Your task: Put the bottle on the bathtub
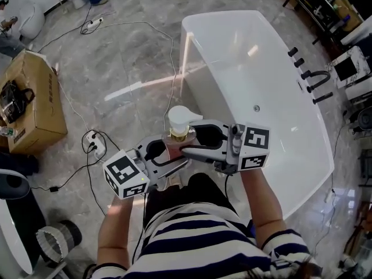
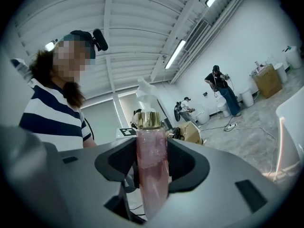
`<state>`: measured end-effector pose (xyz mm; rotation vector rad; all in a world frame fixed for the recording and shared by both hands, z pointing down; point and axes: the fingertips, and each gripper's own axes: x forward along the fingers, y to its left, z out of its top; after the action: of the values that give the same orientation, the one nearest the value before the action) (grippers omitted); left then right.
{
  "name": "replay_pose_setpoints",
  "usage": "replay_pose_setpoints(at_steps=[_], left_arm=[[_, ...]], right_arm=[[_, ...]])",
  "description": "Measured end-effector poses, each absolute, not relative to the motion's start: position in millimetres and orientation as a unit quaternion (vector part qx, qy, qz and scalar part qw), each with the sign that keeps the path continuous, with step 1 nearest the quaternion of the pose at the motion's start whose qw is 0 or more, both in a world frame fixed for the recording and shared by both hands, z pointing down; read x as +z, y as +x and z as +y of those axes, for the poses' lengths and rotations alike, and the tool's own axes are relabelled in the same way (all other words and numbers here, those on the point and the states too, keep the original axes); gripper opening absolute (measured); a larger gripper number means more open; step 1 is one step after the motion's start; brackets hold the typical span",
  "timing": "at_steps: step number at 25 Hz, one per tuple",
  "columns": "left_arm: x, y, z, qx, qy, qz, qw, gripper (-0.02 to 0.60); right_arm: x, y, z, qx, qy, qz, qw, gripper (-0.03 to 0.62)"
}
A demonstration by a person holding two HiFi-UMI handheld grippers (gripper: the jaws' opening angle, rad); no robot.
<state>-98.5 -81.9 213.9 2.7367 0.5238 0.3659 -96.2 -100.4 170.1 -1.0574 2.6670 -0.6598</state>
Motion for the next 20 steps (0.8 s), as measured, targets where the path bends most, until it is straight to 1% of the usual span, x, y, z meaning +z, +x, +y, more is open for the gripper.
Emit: replay_pose_setpoints(at_steps=[6, 14, 20], left_arm=[[225, -79, -102, 0.121, 0.956, 0.188, 0.188, 0.235], [232, -17, -142, 0.115, 0.961, 0.179, 0.179, 0.235], [234, -2, -152, 0.11, 0.963, 0.165, 0.183, 0.235]], right_arm=[[182, -75, -121, -0.236, -0.367, 0.894, 0.096, 0.218], [190, -12, -158, -0.229, -0.36, 0.9, 0.087, 0.213], [192, 2, -168, -0.227, -0.353, 0.904, 0.081, 0.213]])
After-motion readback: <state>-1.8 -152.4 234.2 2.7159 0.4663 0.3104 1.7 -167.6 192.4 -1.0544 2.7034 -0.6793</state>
